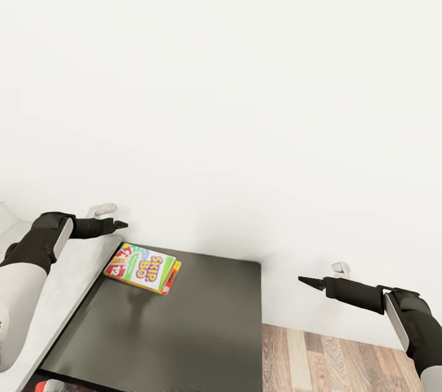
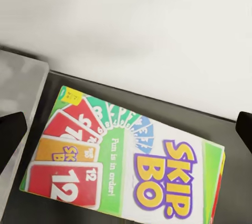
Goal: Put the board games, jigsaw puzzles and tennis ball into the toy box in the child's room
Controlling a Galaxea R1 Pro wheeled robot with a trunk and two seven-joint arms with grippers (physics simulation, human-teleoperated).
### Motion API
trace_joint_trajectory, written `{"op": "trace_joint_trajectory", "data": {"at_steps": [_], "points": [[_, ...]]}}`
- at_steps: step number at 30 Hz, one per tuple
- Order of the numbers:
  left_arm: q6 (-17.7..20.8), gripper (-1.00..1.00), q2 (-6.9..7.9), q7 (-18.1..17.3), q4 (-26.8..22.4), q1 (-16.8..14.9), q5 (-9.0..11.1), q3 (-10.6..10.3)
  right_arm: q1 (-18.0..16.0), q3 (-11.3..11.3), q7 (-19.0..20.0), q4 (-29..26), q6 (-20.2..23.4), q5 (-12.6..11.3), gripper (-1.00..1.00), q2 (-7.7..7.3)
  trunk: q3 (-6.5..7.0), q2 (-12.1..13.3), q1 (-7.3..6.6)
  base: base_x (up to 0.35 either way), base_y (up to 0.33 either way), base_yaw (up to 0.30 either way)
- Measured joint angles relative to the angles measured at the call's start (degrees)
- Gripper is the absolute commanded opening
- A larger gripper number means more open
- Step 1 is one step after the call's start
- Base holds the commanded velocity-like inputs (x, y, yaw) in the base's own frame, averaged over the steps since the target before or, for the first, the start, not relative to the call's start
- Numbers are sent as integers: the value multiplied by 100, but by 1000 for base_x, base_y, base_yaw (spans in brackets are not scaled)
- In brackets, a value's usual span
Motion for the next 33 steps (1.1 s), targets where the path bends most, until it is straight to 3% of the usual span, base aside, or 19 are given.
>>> {"op": "trace_joint_trajectory", "data": {"at_steps": [17, 33], "points": [[-3, 100, -36, 66, -6, -171, -3, -4, 6, -13, 13, 1, -6, -24, 100, -15, -135, -1, 0, 0, 0, 53], [-33, 100, -43, 58, -7, -173, -2, -12, 4, -18, 17, -3, -7, -28, 100, -18, -141, -1, 0, 0, 0, -104]]}}
